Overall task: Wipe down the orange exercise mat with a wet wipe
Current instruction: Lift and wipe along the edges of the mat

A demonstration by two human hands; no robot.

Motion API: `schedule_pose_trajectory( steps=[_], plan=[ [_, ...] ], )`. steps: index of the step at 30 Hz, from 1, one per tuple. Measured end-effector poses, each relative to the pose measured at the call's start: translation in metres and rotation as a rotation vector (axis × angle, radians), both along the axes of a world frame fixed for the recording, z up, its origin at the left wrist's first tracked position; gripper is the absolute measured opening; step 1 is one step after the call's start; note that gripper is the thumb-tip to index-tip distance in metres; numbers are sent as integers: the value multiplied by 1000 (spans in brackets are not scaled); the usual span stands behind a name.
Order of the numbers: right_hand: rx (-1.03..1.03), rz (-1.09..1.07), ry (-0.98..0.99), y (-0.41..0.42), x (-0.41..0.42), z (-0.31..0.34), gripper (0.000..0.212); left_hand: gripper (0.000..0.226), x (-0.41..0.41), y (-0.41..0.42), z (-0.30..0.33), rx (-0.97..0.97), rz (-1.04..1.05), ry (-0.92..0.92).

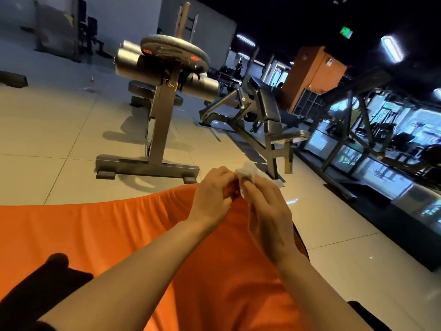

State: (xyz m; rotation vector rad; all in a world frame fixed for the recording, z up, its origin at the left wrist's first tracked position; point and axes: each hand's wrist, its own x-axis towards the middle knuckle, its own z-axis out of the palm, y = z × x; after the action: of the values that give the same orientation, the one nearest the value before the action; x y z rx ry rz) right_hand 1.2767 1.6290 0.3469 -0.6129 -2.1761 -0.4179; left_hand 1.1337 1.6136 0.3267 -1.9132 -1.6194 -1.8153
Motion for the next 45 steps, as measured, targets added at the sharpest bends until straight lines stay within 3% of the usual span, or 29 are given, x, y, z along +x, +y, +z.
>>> schedule_pose_trajectory(
  steps=[8, 10, 13, 15, 19, 23, 25, 27, 32, 39, 42, 45],
  plan=[
    [-41, -77, -37, 39, 35, -27, 44, 33, 46, 38, -51, 102, 65, 187],
    [-75, -117, -42, 46, 61, -47, 46, 34, 60, 50, -71, 100, 21, 303],
    [-144, -203, -50, 53, 101, -79, 71, 45, 74, 68, -96, 14, -82, 552],
    [-176, -219, -42, 56, 119, -90, 80, 53, 67, 84, -107, -74, -36, 684],
    [-156, -214, -10, 66, 127, -96, 85, 61, 27, 101, -123, -296, 136, 640],
    [-165, -296, 108, 79, 133, -105, 86, 47, 28, 103, -121, -246, 68, 724],
    [-125, -395, 127, 86, 134, -105, 77, 42, 39, 101, -114, -206, 59, 735],
    [-128, -491, 65, 91, 135, -100, 74, 36, 51, 96, -108, -197, 78, 729],
    [-197, -566, -190, 76, 134, -101, 94, 30, 79, 81, -101, -302, 121, 708],
    [-301, -583, -279, 49, 145, -88, 108, 37, 100, 53, -95, -380, 125, 593],
    [-376, -498, -173, 25, 141, -96, 99, 29, 112, 35, -93, -422, 107, 604],
    [-340, -382, -376, -4, 133, -108, 93, 23, 120, 20, -99, -461, 112, 638]
  ],
)
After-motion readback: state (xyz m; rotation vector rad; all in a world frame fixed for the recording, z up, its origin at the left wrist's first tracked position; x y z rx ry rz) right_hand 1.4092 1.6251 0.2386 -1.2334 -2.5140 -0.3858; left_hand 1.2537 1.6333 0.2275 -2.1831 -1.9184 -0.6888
